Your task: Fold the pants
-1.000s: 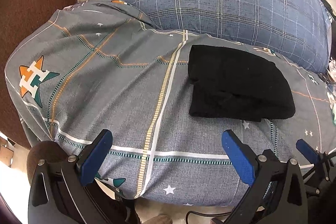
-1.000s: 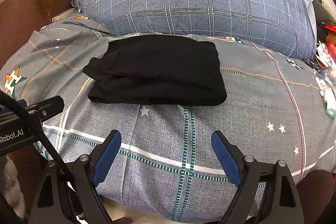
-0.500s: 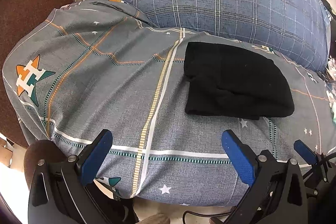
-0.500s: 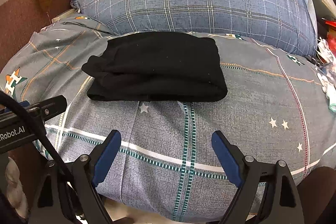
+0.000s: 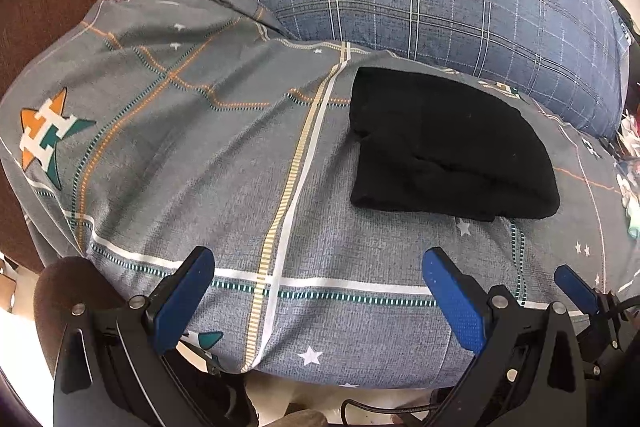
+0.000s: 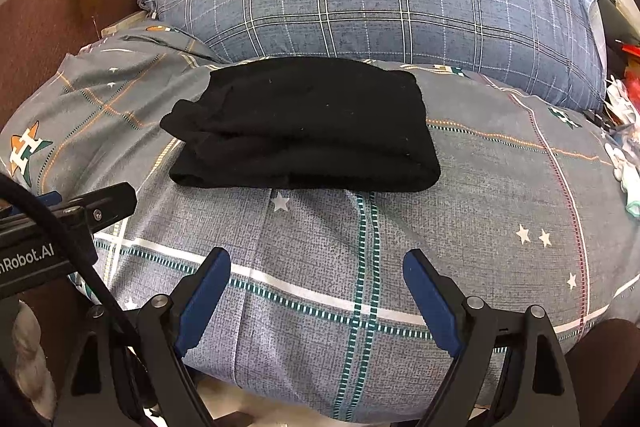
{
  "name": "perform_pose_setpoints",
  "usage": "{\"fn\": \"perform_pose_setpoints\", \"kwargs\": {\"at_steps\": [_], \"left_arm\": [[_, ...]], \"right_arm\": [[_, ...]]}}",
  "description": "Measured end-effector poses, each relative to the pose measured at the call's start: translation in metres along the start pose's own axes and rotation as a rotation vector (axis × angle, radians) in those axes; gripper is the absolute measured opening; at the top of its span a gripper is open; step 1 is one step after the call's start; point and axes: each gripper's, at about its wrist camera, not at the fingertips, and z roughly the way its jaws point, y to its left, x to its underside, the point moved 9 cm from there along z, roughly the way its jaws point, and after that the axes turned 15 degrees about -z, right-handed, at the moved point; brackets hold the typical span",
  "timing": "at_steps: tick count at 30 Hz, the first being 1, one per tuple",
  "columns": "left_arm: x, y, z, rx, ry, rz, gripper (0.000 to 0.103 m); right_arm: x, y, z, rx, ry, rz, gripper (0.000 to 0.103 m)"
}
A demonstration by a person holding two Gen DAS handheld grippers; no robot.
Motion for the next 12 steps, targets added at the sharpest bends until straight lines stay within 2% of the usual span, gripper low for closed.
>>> {"fn": "perform_pose_setpoints", "kwargs": {"at_steps": [7, 12], "left_arm": [[0.003, 0.0, 0.005, 0.012, 0.021, -0.006, 0.103], [0.0, 0.001, 0.006, -0.006, 0.014, 0.006, 0.103]], "right_arm": [[-0.008, -0.003, -0.003, 0.012, -0.019, -0.012, 0.091], [-0.015, 0.003, 0.001, -0.01, -0.023, -0.027, 0.092]]}}
